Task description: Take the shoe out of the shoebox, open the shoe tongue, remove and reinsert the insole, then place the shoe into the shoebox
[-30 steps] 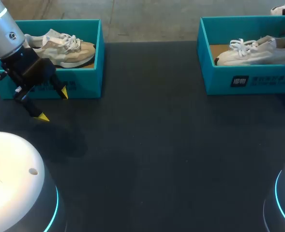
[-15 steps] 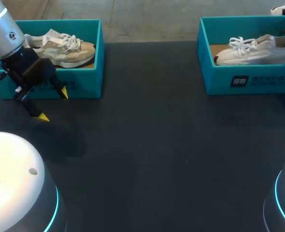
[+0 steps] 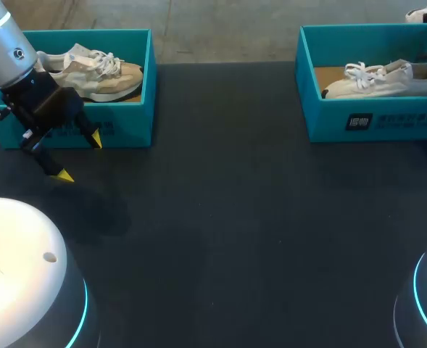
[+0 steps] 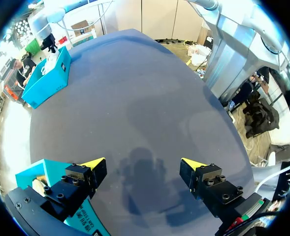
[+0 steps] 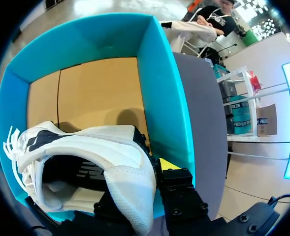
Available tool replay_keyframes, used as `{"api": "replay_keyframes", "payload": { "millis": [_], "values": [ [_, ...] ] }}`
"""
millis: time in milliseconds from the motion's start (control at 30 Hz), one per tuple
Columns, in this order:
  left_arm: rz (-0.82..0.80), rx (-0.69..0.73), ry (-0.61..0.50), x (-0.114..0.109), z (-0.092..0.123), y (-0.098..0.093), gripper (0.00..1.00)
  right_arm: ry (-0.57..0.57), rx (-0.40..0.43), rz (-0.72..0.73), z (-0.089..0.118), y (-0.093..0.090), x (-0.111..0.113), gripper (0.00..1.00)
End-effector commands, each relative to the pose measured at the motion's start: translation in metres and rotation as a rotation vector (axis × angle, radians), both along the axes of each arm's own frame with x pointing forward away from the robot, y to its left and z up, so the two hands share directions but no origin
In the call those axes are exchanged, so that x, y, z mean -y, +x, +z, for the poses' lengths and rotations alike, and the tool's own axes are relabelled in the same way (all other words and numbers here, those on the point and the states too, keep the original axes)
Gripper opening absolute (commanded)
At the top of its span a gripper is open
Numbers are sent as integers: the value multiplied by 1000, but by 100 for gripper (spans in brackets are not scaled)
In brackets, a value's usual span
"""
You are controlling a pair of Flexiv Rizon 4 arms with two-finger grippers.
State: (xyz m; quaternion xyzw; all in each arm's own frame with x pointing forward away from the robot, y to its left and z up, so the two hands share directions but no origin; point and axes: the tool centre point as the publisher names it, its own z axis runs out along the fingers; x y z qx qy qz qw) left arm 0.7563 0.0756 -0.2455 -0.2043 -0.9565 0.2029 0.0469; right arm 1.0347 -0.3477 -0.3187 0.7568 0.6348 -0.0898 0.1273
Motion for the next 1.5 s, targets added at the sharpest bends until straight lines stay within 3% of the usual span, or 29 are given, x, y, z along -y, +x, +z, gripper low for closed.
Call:
{"api": "replay_keyframes", "payload": {
  "millis": [33,1500],
  "values": [
    [0,1,2,-1,0,-1,100,2,-4,7,-12,2,2,0],
    [0,1,2,-1,0,-1,100,100,-54,5,-63,-5,5,0]
  ]
}}
